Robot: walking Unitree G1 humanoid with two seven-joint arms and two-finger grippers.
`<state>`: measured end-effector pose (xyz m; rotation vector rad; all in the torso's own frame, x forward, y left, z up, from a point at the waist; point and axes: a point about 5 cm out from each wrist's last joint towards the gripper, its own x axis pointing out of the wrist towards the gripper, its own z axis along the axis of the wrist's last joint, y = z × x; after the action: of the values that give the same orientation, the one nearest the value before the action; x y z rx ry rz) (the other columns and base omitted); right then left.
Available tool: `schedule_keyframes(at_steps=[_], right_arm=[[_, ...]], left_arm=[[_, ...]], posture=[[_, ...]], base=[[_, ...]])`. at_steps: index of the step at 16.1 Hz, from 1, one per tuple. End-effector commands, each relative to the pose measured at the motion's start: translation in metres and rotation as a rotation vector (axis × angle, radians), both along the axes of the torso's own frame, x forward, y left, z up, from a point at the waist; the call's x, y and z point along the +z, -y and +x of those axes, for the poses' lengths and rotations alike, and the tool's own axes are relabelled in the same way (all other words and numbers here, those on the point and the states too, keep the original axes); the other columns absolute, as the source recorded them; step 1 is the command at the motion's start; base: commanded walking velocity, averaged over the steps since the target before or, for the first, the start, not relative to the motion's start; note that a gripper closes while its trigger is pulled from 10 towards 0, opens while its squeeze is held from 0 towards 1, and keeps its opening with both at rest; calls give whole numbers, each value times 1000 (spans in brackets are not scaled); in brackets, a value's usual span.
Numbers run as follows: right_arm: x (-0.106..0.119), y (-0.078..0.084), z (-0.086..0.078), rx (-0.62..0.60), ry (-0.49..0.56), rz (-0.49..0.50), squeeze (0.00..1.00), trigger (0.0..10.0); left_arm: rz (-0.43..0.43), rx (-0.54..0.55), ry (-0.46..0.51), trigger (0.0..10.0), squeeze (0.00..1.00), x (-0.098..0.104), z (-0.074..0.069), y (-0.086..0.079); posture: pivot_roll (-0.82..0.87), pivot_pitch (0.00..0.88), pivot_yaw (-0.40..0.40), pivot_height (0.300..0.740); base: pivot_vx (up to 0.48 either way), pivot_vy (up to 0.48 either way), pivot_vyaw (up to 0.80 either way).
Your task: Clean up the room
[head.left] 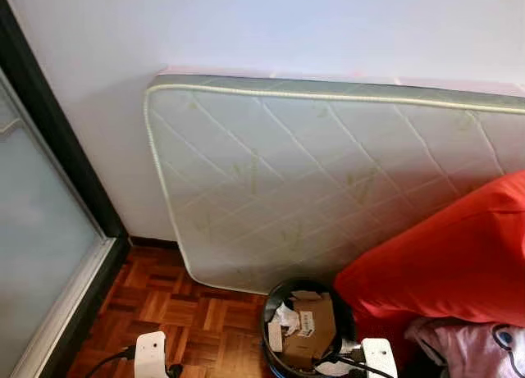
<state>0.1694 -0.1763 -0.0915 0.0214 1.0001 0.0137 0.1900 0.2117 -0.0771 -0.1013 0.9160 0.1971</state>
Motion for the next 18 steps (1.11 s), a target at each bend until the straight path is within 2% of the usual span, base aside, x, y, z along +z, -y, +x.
schedule_keyframes(at_steps=[1,9,10,18], right_arm=[[-1,1,-3,-5,-11,0,0,10000],[-1,1,-2,-45,6,7,0,10000],[-1,1,-2,-37,3,4,0,10000],[0,1,-1,-46,30,8,0,10000]], left_arm=[[1,-13,-24,10000,0,-3,-5,0],[3,-28,-23,10000,0,-2,-4,1],[5,-29,-25,10000,0,-2,-4,1],[-3,-19,-5,10000,0,-2,-3,1]], posture=[[25,0,-13,740],[30,0,-15,740],[31,0,-16,740],[32,0,-17,740]], base=[[296,0,0],[308,0,0],[0,0,-788],[0,0,0]])
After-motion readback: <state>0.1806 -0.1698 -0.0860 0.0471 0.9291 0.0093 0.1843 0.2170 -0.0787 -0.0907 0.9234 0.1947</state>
